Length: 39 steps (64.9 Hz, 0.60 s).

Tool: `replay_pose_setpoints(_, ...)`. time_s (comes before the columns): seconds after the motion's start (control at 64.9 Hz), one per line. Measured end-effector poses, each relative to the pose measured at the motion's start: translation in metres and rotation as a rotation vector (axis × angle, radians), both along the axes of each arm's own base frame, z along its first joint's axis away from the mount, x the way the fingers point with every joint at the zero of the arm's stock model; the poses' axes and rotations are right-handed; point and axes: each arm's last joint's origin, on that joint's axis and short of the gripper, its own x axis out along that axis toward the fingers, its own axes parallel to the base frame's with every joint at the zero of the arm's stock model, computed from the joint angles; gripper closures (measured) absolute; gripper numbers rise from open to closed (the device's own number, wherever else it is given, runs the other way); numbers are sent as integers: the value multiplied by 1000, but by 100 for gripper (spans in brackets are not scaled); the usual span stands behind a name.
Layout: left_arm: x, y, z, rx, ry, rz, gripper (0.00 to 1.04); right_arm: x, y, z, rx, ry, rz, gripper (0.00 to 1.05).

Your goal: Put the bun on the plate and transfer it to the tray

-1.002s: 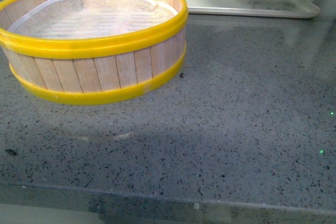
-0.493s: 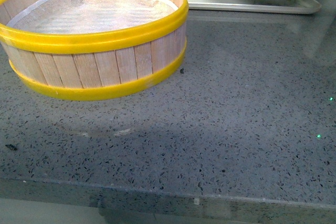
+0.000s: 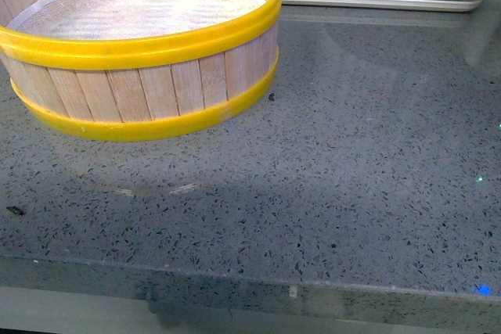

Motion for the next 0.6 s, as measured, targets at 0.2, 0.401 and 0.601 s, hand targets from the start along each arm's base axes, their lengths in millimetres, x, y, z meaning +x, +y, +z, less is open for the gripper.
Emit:
replay_pose_setpoints(0.2, 0, 0, 0, 0, 0, 0, 7, 15, -3, -2, 8, 10, 16, 102)
replay_pose_setpoints(0.401, 0, 0, 0, 0, 0, 0, 7, 21, -6, 2, 10, -7, 16, 78)
replay_pose_setpoints(0.601, 0, 0, 0, 0, 0, 0, 7, 21, -7, 4, 12, -7, 22, 46)
